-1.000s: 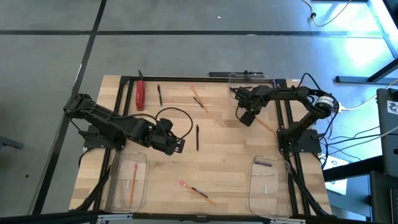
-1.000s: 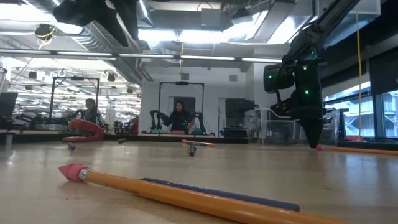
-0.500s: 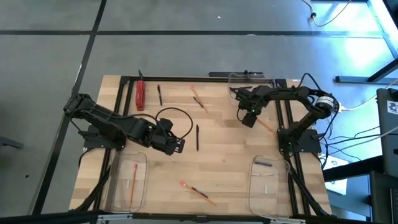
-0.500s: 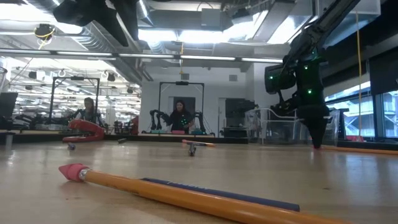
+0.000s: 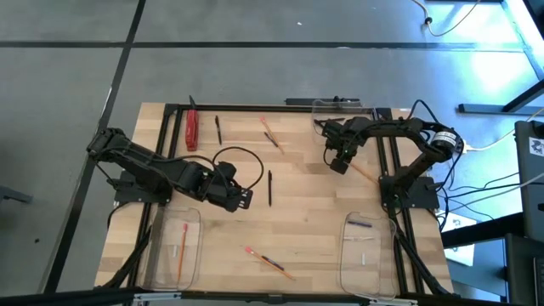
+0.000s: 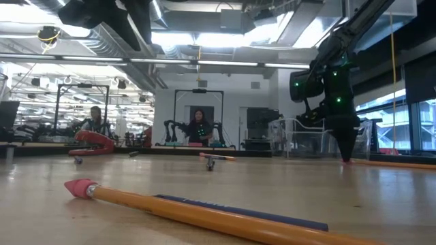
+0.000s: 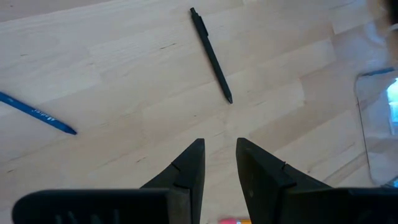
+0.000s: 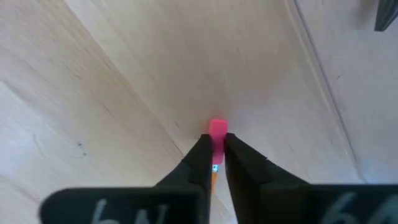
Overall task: Sort crayons/erasers/pens/pencils in bins
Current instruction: Put the yellow pencil into the bottom left transparent bin
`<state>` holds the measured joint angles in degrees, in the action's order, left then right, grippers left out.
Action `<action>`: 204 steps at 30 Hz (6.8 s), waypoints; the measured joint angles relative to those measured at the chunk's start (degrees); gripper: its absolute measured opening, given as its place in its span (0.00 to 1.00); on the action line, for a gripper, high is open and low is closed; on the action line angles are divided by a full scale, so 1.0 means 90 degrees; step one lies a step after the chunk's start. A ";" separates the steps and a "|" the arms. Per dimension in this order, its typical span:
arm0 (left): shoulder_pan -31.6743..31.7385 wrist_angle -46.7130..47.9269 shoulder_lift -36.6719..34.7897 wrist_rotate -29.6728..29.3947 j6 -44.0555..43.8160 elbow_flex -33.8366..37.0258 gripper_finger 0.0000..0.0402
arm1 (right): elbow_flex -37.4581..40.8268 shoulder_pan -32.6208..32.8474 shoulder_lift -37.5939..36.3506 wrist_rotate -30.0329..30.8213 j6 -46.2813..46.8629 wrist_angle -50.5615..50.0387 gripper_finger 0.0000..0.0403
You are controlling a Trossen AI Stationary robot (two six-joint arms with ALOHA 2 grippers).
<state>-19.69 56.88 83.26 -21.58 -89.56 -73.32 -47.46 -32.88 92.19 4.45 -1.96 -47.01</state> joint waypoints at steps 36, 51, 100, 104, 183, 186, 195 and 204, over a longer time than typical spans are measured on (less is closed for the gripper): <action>-0.0002 -0.0002 0.0000 0.0170 0.0007 0.0000 0.21 | 0.0013 0.0000 0.0006 -0.0129 -0.0316 0.0303 0.32; -0.0002 -0.0010 0.0000 0.0170 0.0007 0.0000 0.21 | 0.0346 0.0053 -0.0011 0.0117 0.0042 0.0437 0.32; 0.0000 -0.0094 0.0000 0.0168 0.0022 0.0000 0.21 | -0.0464 0.0051 0.0011 0.0143 0.0013 -0.0801 0.09; 0.0000 -0.0093 0.0000 0.0168 0.0024 0.0000 0.21 | -0.0642 0.0065 0.0006 0.0143 0.0017 -0.1106 0.09; 0.0114 -0.2232 -0.0002 -0.2369 0.5482 0.0000 0.21 | -0.3453 0.2771 -0.0011 -0.1635 0.1020 0.4349 0.09; 0.0114 -0.2315 -0.0002 -0.2575 0.5584 0.0000 0.21 | -0.3453 0.2771 -0.0011 -0.1634 0.1010 0.4500 0.09; 0.0237 -0.2326 -0.0002 -0.3075 0.5564 0.0000 0.21 | -0.3453 0.2785 -0.0011 -0.1650 0.0998 0.4835 0.09; 0.0526 -0.2335 -0.0002 -0.3241 0.5523 0.0000 0.21 | -0.3453 0.2892 -0.0011 -0.1671 0.0828 0.4910 0.09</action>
<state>-14.95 35.87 83.24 -50.75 -39.86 -73.32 -78.54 -6.85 92.09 -10.59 5.50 -2.83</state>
